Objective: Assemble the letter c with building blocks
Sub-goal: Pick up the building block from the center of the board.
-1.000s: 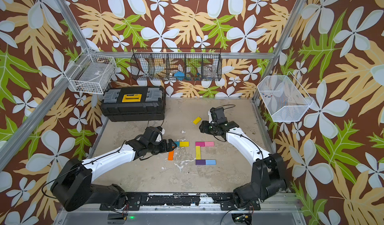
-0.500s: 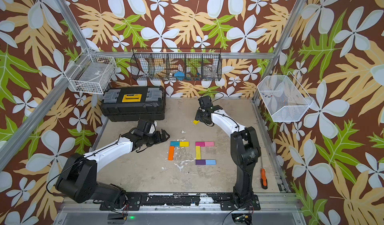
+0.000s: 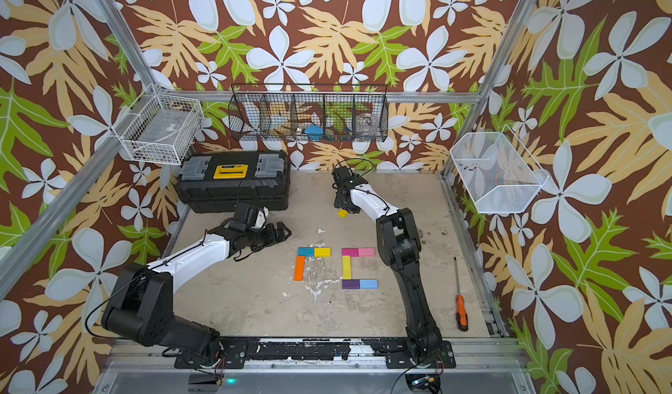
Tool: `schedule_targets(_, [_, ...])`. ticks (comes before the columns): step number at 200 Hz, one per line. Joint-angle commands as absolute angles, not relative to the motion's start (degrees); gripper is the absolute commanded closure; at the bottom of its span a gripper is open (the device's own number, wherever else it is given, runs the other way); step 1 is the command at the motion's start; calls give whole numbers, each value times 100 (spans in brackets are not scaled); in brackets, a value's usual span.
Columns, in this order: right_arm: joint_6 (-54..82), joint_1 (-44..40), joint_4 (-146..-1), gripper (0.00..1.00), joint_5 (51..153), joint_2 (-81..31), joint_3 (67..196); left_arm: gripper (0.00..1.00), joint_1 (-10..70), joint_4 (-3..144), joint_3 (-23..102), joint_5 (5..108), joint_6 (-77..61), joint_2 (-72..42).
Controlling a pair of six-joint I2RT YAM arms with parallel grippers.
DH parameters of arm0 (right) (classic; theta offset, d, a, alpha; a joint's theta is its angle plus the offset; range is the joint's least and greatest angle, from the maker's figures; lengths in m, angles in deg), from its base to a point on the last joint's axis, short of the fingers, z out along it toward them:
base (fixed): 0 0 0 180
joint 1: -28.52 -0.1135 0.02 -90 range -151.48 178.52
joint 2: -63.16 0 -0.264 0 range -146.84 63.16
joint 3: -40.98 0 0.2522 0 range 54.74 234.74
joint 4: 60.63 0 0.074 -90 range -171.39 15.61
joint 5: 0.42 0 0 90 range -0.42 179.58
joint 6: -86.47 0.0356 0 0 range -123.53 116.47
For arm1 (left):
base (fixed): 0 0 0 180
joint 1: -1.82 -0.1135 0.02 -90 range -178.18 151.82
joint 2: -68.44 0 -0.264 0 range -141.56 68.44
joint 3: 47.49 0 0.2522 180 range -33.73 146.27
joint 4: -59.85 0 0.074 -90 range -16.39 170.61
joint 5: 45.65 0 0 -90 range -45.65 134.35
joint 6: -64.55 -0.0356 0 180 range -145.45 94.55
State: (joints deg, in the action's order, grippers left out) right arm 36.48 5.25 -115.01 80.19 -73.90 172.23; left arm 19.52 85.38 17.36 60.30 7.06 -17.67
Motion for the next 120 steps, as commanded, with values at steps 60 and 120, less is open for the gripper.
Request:
schedule_targets(60, [3570,448,-11511,45,8251,-7444,16957,0,1922,8450,1707,6237,698,-1897])
schedule_targets(120, [3253,435,-11048,94,8575,-6907,16318,0,1918,8460,1604,6167,717,-1711])
